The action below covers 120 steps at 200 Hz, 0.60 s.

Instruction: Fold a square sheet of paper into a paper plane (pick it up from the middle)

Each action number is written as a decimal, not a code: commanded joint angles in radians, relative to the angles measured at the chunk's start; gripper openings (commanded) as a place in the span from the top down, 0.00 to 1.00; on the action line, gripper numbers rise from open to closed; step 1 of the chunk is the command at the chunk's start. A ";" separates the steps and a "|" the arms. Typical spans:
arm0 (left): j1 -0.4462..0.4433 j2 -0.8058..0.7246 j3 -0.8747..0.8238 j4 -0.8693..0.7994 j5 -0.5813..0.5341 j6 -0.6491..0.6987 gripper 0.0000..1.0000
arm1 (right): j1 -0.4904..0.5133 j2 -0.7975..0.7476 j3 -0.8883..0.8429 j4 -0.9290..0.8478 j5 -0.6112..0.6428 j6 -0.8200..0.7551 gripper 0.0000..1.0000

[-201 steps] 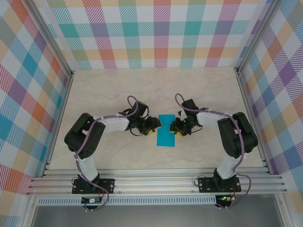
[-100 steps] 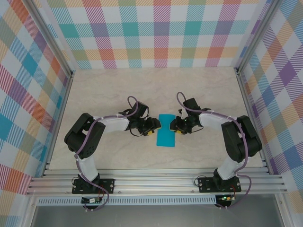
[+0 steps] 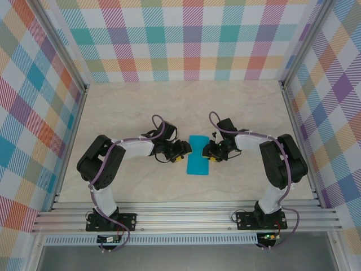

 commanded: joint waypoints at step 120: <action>-0.077 -0.111 -0.101 0.025 0.001 -0.128 0.44 | 0.005 0.013 -0.046 -0.020 0.058 -0.016 0.67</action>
